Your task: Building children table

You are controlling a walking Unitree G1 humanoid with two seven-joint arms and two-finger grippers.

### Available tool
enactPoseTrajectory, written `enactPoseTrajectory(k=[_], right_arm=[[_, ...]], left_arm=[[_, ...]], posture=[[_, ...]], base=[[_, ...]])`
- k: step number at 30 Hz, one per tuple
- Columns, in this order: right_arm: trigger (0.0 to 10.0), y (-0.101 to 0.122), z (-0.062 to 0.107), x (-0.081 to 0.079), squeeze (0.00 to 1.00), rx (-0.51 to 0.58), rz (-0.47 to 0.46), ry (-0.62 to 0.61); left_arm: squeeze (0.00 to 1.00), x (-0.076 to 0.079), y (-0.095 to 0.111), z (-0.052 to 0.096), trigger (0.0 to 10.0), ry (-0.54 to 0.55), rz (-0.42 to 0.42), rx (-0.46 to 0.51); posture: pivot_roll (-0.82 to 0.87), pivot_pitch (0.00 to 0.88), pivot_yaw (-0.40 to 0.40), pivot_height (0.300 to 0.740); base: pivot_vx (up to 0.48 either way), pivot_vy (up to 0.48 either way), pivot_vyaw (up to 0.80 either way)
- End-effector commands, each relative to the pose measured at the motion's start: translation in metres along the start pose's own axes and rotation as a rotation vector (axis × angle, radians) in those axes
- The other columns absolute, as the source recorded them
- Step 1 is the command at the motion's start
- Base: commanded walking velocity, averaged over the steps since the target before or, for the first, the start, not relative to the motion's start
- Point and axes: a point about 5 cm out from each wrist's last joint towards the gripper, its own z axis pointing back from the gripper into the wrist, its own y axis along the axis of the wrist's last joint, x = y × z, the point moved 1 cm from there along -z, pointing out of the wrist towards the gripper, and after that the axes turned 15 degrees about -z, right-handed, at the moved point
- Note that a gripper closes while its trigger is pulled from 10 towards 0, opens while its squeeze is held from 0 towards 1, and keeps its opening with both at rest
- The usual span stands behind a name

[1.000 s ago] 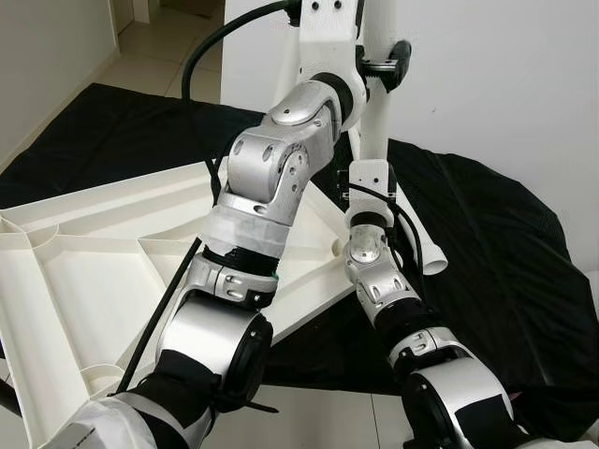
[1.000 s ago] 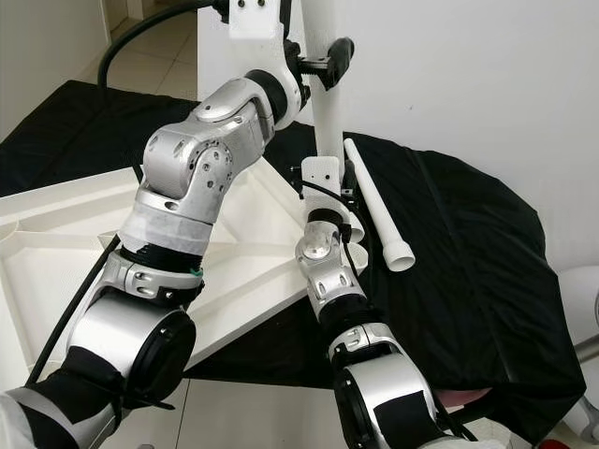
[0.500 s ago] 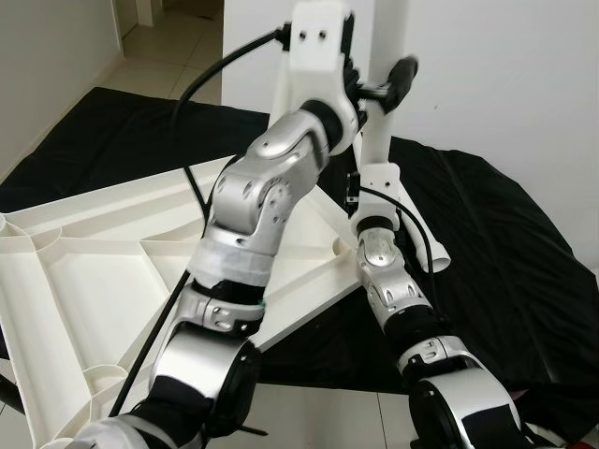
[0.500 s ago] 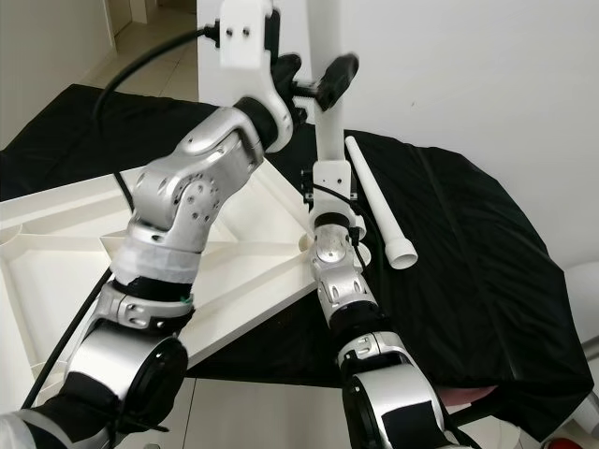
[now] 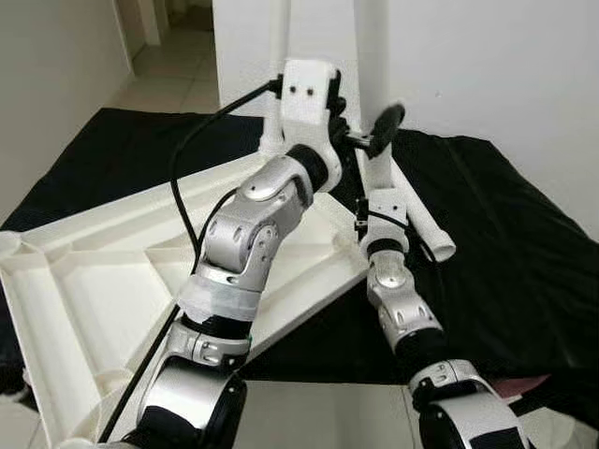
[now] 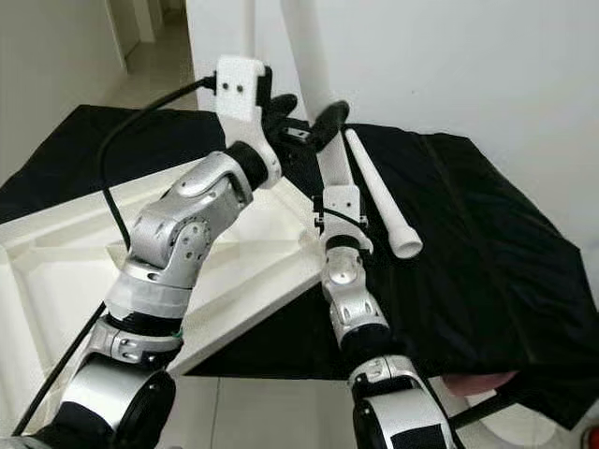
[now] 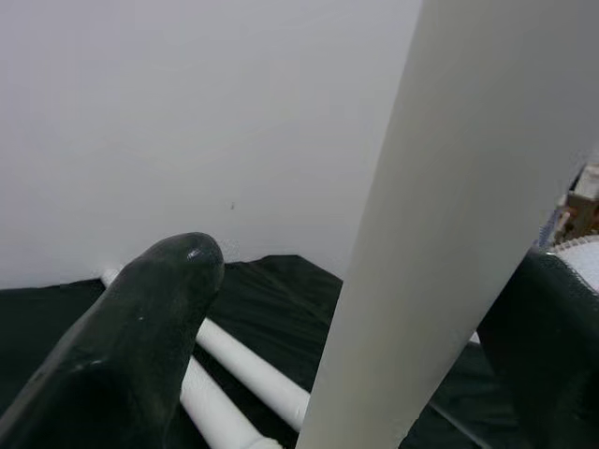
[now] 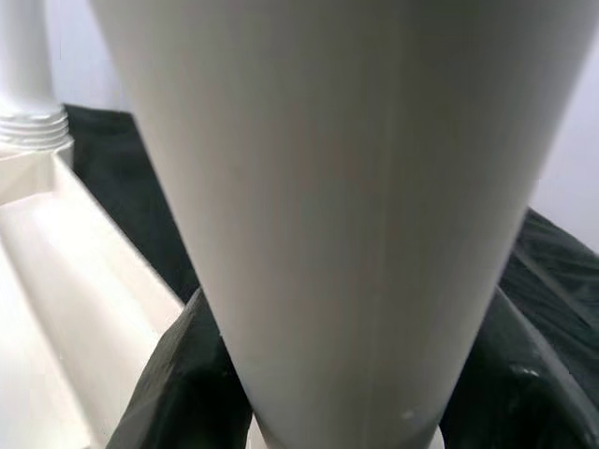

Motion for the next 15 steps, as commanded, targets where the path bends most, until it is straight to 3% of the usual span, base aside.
enactPoseTrajectory(k=[1,15], right_arm=[[10.0,0.029,-0.009,0.025,0.0,0.123,-0.099,-0.125],[10.0,0.03,-0.007,0.02,0.0,0.12,-0.037,-0.068]], left_arm=[[0.0,-0.029,-0.026,0.012,10.0,0.119,-0.014,-0.121],[0.0,-0.017,0.008,0.003,10.0,0.024,-0.003,0.008]], posture=[[-0.07,0.0,0.004,0.74],[-0.04,0.0,-0.021,0.74]], base=[[0.0,0.0,0.0],[0.0,0.0,0.0]])
